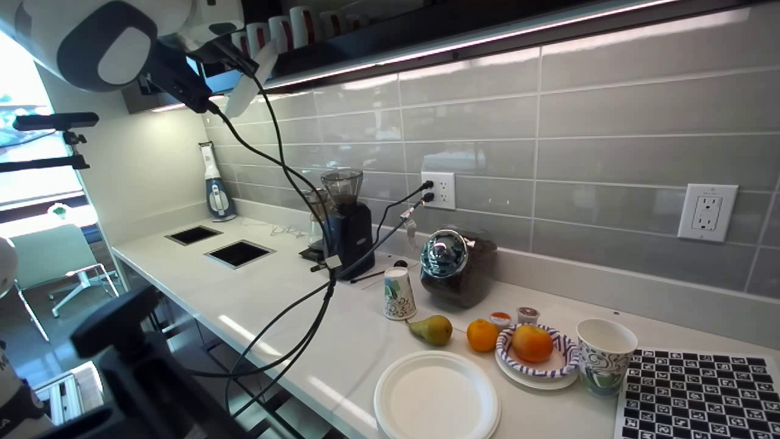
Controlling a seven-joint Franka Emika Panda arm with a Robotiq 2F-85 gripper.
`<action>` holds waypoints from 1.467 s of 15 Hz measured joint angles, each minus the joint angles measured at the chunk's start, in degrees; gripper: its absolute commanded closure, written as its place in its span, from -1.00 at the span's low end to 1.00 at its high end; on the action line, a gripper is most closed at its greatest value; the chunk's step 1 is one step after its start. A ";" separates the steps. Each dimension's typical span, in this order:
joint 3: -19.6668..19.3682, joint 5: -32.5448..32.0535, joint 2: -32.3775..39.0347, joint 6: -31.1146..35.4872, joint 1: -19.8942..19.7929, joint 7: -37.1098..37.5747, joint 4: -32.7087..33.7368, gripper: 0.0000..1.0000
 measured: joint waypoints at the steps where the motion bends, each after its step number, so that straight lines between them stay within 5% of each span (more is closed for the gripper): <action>1: 0.24 0.02 0.03 0.35 0.04 0.00 0.30 0.98; 10: 0.69 1.25 0.09 13.58 0.13 6.48 3.35 0.98; 22: 0.67 9.59 0.02 18.77 0.37 16.68 6.39 0.98</action>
